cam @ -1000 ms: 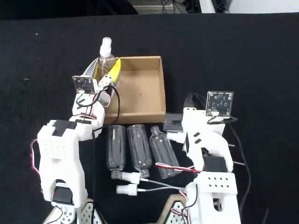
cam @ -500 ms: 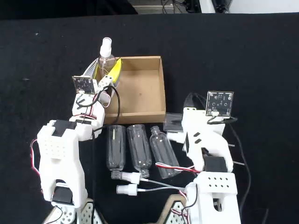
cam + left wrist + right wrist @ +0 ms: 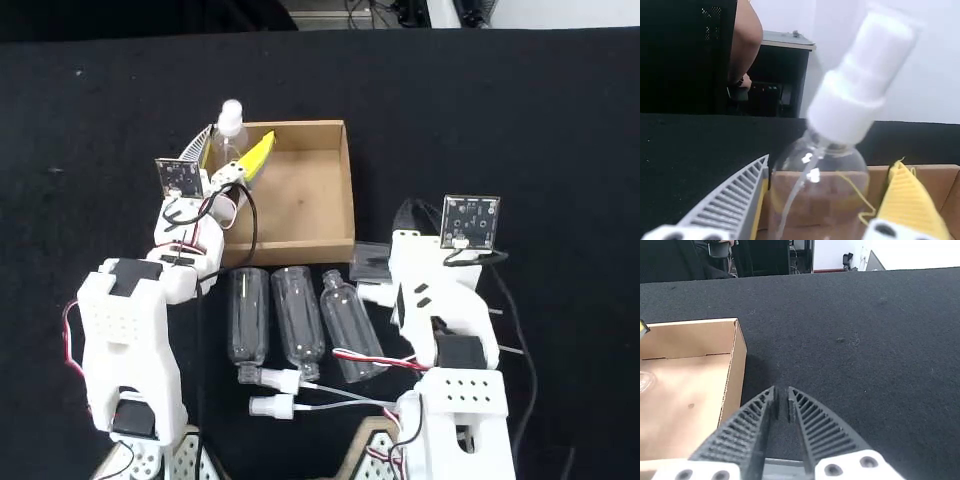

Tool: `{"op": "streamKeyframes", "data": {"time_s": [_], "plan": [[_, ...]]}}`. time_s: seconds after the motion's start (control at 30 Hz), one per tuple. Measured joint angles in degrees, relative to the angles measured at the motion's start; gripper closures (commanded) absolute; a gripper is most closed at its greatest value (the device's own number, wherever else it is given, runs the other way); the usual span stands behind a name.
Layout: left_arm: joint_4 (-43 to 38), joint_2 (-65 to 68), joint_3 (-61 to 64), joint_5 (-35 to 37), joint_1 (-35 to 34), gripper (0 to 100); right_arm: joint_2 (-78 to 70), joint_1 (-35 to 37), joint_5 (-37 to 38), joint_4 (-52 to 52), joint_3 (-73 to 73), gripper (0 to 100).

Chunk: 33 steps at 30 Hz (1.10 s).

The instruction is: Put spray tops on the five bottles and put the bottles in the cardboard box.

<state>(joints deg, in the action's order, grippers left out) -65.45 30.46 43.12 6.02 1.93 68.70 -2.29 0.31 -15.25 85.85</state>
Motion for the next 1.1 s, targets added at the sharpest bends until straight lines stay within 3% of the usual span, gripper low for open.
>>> {"op": "streamKeyframes", "data": {"time_s": [0.4, 0.6, 0.83, 1.1], "plan": [[-0.4, -0.3, 0.2, 0.0, 0.0, 67, 0.0, 0.0, 0.0, 0.0, 0.0, 98.4], [0.7, -7.2, 7.6, 0.1, 0.2, 67, 0.0, 0.0, 0.0, 0.0, 0.0, 98.4], [22.5, -20.7, 10.2, 1.3, 0.3, 67, 0.0, 0.0, 0.0, 0.0, 0.0, 98.4], [39.8, -31.6, 10.1, 4.4, -0.7, 67, 0.0, 0.0, 0.0, 0.0, 0.0, 98.4]]}}
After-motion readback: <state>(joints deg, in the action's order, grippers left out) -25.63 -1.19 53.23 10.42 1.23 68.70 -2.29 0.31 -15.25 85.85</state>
